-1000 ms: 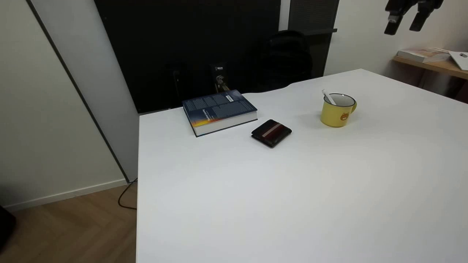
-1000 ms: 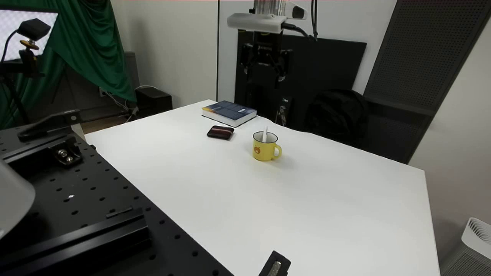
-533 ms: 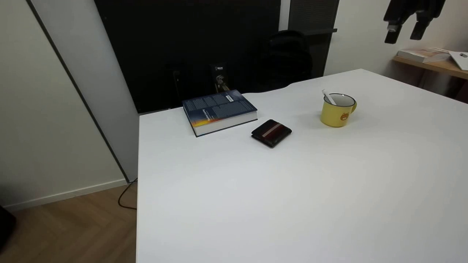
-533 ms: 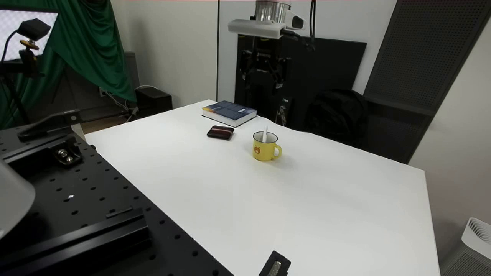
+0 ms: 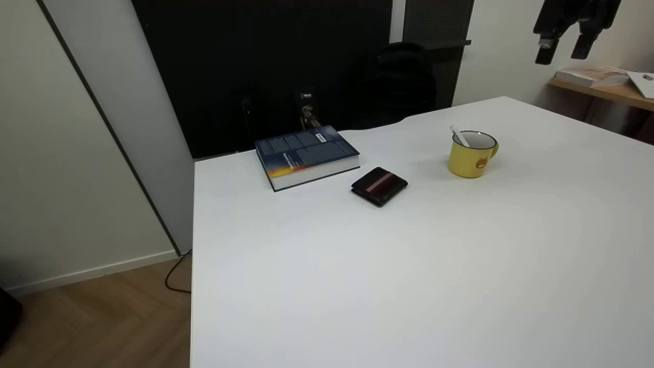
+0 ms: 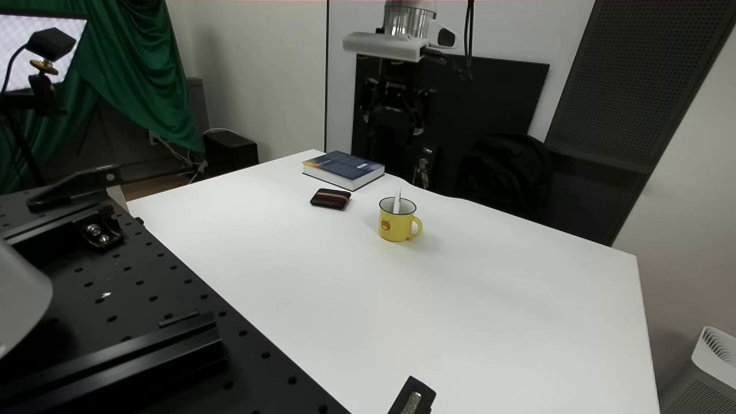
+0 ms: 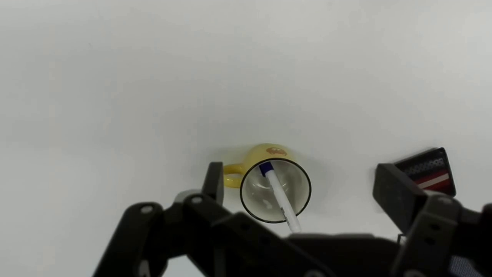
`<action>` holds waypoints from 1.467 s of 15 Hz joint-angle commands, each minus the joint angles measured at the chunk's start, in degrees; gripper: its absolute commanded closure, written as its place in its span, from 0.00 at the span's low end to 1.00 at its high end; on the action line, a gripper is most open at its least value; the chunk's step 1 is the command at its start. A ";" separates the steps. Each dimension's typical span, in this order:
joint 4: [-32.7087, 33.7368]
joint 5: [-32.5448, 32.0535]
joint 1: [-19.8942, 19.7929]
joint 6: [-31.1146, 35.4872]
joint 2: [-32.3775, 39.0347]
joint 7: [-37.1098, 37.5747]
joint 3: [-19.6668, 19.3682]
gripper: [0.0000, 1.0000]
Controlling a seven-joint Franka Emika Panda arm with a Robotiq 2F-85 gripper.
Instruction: Take the marker out of the mug and put it on the table
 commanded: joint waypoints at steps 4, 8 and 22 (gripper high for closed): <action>3.68 -1.05 0.26 5.15 2.69 -0.72 -0.38 0.00; 9.44 0.11 -1.04 9.55 7.34 -3.01 0.51 0.00; 30.99 -0.47 -0.52 11.04 25.23 -4.88 3.27 0.00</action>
